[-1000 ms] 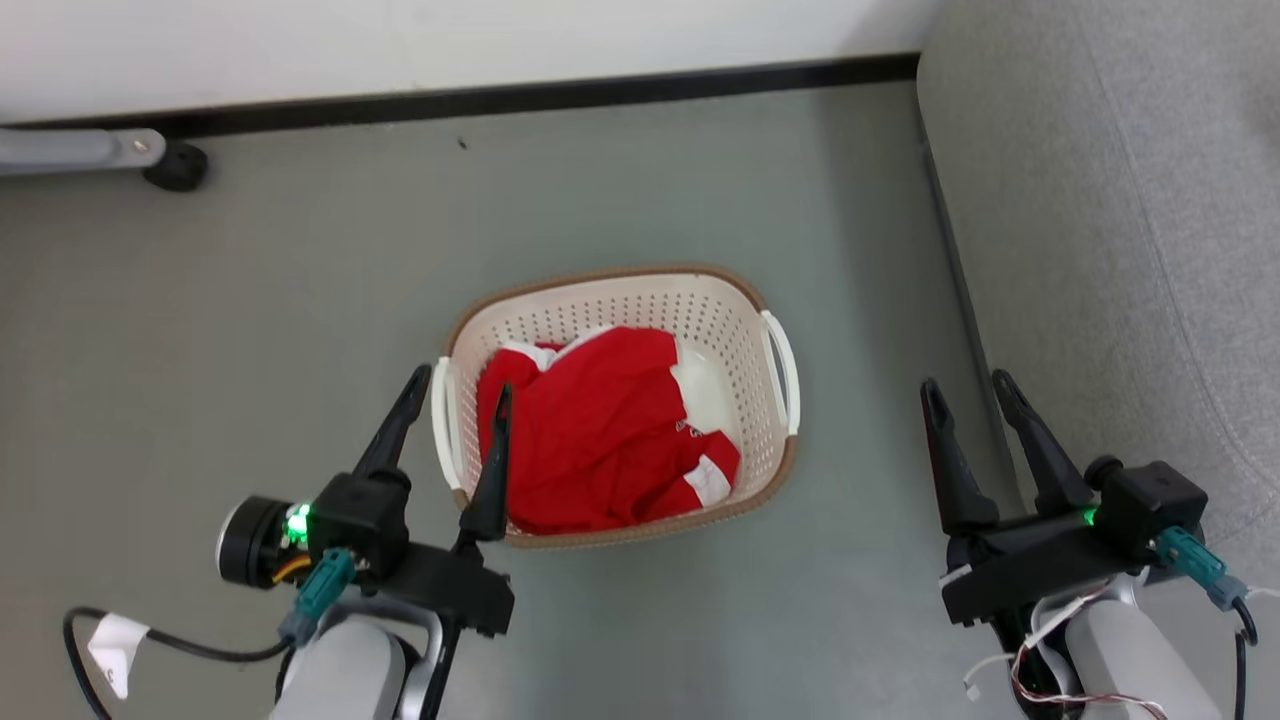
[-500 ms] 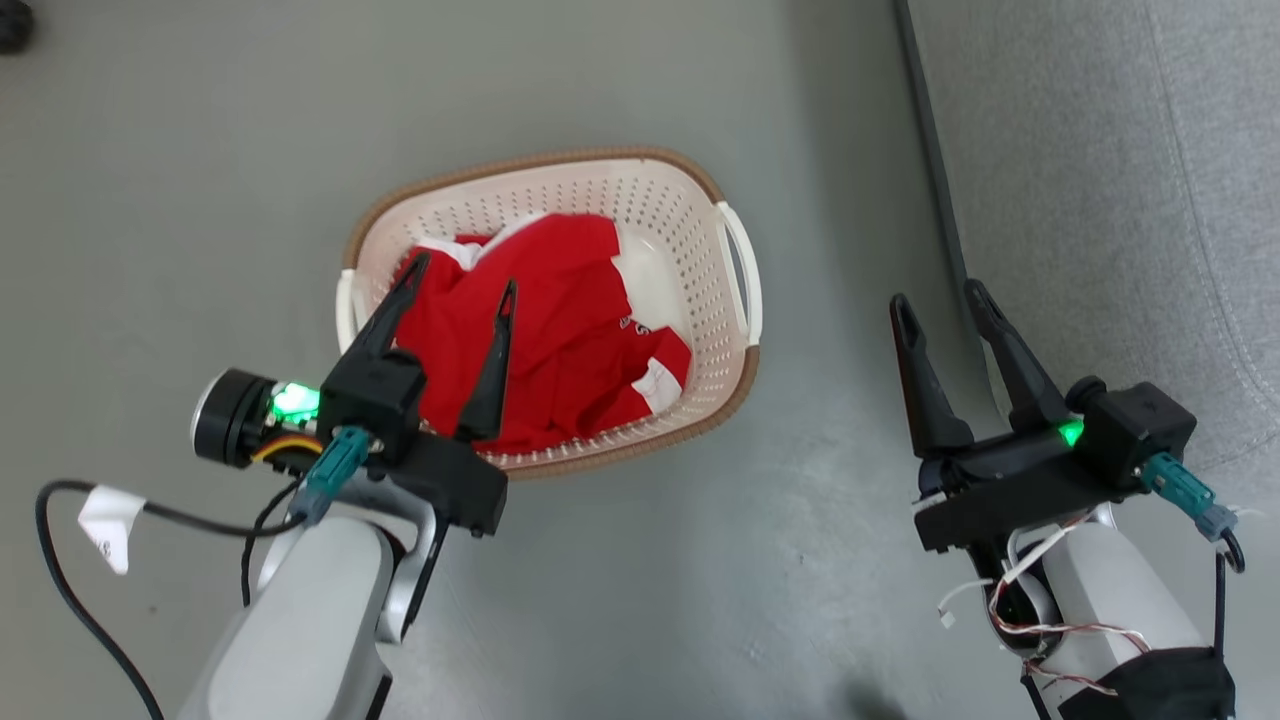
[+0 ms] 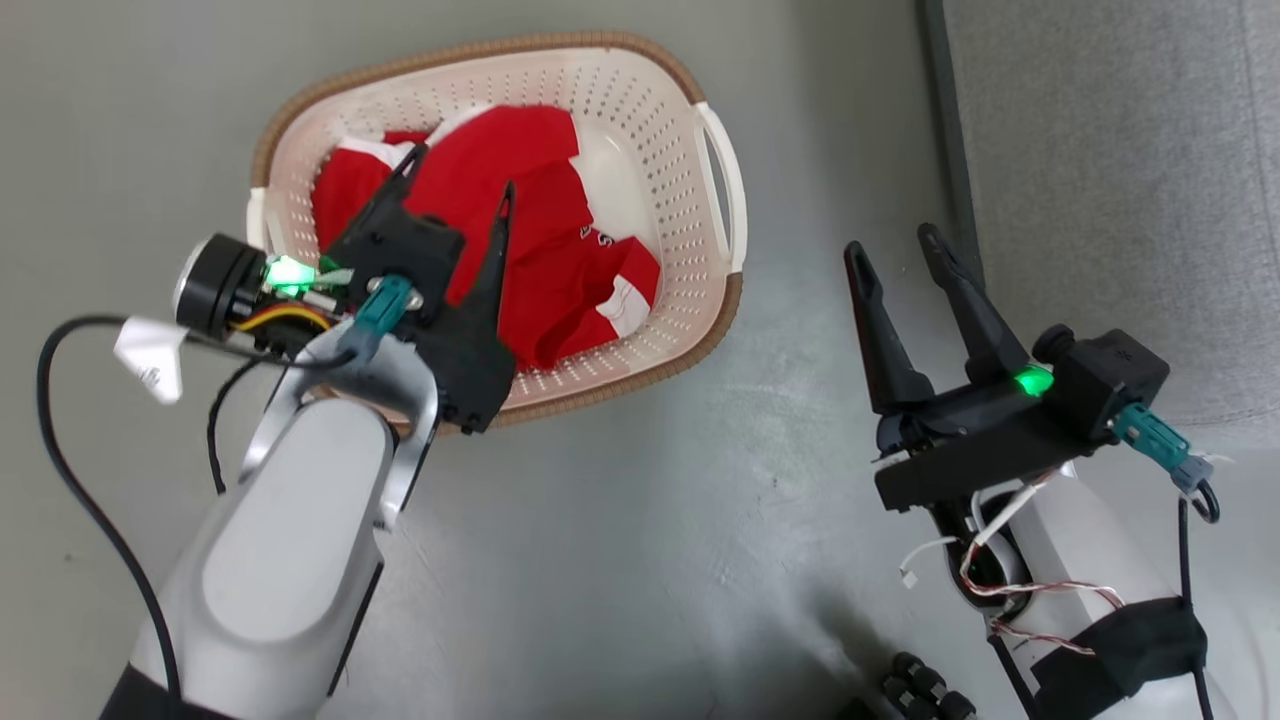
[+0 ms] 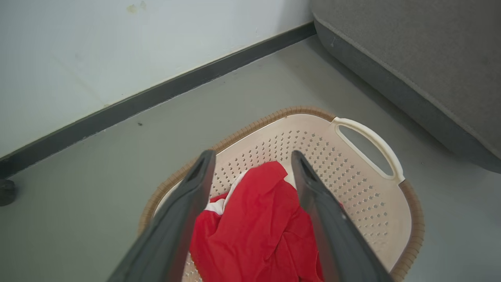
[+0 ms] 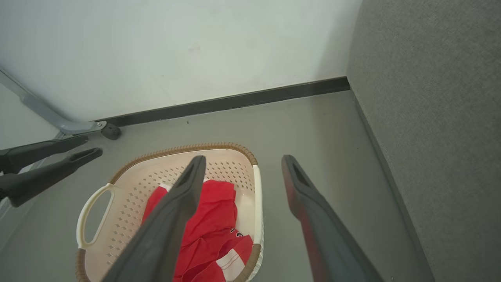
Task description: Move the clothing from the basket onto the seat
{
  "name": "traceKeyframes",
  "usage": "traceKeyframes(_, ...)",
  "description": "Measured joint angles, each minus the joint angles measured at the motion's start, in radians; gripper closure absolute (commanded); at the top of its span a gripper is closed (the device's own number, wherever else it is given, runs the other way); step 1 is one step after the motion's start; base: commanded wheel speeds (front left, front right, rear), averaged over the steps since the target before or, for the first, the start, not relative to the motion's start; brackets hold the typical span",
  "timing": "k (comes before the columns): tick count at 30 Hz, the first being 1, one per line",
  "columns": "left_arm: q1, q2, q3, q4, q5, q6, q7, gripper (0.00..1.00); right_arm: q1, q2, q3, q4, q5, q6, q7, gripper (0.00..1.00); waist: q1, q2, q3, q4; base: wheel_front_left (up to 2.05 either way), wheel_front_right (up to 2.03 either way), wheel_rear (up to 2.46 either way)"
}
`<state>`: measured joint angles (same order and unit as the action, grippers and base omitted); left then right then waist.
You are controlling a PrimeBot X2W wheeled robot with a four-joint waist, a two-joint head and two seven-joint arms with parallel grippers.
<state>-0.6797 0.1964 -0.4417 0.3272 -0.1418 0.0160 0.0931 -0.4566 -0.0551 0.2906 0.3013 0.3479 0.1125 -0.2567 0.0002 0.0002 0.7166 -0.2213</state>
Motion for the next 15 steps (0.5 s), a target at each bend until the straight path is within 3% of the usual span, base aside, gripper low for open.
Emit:
traceKeyframes(9,-0.105,0.007,-0.062,0.079,0.067,-0.034,0.149,0.00,-0.032,0.000,0.048,0.007,0.044,-0.018,0.000,0.00,-0.0001,0.0000,0.058,-0.006,0.00,0.00,0.00)
traceKeyframes(15,-0.171,0.006,-0.069,0.116,0.093,-0.034,0.220,0.00,-0.055,0.000,0.083,0.012,0.079,-0.036,0.000,0.00,-0.0001,-0.0001,0.087,-0.013,0.00,0.00,0.00)
